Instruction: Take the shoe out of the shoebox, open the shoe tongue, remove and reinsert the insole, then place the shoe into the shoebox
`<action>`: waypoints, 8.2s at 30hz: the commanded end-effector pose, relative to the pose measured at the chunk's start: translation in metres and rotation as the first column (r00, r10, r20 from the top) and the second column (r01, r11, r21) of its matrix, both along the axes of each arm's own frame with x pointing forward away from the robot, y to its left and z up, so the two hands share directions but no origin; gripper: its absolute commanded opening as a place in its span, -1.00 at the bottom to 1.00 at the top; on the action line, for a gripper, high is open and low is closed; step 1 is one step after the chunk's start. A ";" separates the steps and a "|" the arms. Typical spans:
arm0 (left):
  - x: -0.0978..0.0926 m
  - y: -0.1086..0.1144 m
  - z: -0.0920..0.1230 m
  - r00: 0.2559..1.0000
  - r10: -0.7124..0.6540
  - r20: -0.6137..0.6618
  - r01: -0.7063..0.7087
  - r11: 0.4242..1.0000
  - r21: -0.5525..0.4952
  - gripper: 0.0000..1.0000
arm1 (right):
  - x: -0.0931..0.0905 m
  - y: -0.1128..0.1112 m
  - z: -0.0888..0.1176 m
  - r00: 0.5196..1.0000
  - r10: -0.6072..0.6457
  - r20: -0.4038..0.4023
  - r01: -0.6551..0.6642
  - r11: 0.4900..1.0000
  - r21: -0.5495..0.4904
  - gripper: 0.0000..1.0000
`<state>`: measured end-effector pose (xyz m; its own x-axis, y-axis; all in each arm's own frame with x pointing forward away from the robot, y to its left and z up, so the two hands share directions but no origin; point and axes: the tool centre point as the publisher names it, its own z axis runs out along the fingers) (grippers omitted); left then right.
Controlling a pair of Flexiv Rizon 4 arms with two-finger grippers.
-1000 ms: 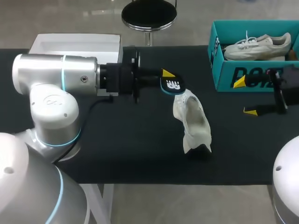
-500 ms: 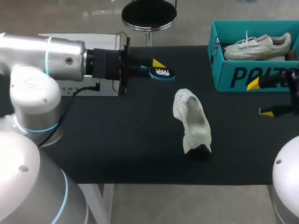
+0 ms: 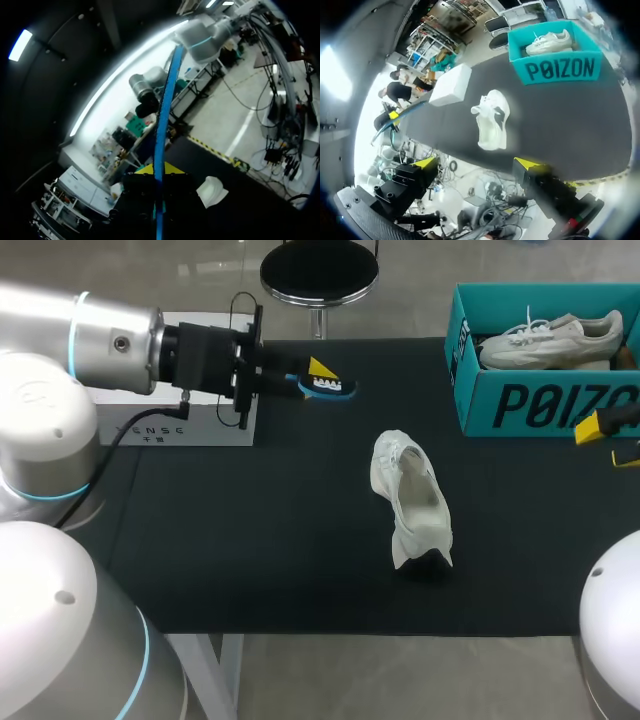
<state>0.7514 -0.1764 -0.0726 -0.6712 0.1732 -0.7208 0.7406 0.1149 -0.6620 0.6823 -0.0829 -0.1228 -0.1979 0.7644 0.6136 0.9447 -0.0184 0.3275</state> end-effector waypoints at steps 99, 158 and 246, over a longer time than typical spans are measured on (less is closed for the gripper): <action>-0.042 -0.143 -0.176 0.924 -0.373 0.077 0.371 0.928 0.047 -1.00 | 0.006 -0.015 0.029 0.997 0.079 0.020 -0.077 0.992 -0.096 1.00; -0.058 -0.149 -0.213 0.938 -0.257 0.233 0.248 0.967 0.067 -1.00 | 0.006 -0.015 0.029 0.997 0.079 0.020 -0.077 0.992 -0.096 1.00; 0.035 -0.144 -0.253 0.942 -0.099 0.320 0.076 0.994 0.084 -1.00 | 0.006 -0.015 0.029 0.997 0.079 0.020 -0.077 0.992 -0.096 1.00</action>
<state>0.7882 -0.3225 -0.3272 -0.3831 0.2840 -0.8790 0.9227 0.0738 -0.3783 0.6853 -0.0982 -0.0936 -0.2739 0.7999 0.5340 0.9326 0.0852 0.3507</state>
